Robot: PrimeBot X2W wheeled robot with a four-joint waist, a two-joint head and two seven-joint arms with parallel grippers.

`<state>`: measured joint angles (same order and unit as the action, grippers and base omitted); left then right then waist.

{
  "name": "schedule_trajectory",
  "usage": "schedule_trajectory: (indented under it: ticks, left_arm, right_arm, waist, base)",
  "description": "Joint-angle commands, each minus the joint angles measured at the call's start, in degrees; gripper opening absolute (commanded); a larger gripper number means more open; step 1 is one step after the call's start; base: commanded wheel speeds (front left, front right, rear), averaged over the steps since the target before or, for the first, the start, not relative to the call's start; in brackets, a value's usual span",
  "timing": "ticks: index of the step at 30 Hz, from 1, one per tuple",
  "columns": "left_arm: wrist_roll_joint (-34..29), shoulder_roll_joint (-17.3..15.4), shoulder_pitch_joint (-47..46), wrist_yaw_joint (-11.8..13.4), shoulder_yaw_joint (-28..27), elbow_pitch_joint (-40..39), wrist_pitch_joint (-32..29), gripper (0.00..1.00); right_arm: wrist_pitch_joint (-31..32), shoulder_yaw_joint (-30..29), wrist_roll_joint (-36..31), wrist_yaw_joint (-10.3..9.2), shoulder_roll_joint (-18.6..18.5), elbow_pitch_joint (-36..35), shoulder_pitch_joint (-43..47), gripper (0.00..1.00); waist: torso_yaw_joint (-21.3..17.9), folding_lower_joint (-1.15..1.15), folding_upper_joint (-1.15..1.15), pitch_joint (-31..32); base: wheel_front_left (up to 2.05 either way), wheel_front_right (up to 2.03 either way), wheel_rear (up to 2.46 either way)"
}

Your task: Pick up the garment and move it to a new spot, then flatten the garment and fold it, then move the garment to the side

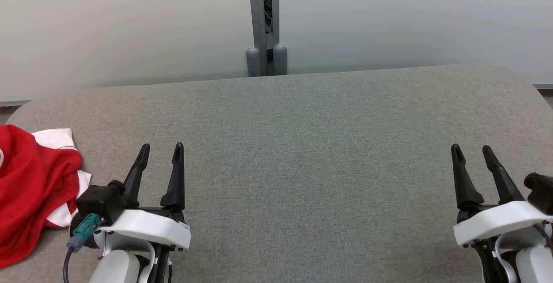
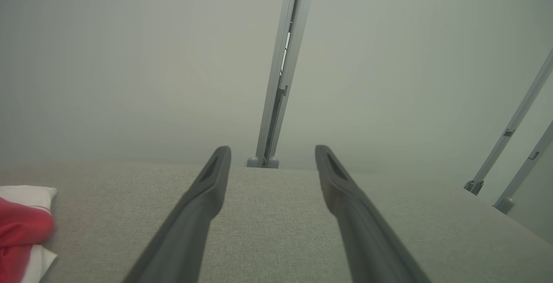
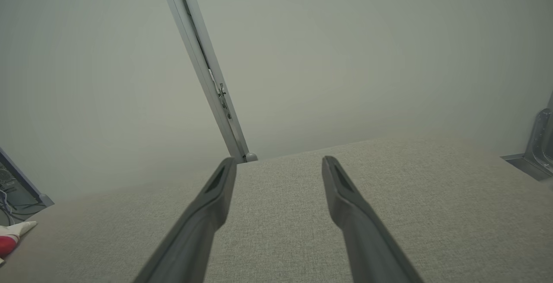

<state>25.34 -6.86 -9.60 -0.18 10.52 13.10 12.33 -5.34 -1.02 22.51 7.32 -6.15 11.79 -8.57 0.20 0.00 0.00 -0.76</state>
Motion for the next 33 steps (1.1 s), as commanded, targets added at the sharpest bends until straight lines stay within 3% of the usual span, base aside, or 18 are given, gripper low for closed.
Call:
schedule_trajectory:
  ticks: [1,16,33]
  left_arm:
    - [-1.63,-0.56,-0.25,0.3,-0.36,-0.77,-0.1,1.0]
    - [-8.4,-0.74,1.75,1.86,-1.19,-1.19,-3.03,1.0]
    - [-12.81,-0.65,3.06,2.85,-2.21,-1.88,-5.21,1.0]
  right_arm:
    - [-0.93,0.39,-1.67,0.22,-0.44,-0.15,0.15,1.0]
    - [-4.63,0.76,-9.73,0.24,0.74,3.09,0.43,1.0]
    - [-7.82,1.21,-11.53,0.21,1.73,4.58,0.54,1.0]
  waist:
    - [-0.01,0.0,0.0,-0.01]
    - [0.06,0.0,0.0,-0.04]
    - [-0.09,0.0,0.0,0.01]
  base:
    - [0.0,0.0,0.0]
    - [0.0,0.0,0.0]
    - [0.0,0.0,0.0]
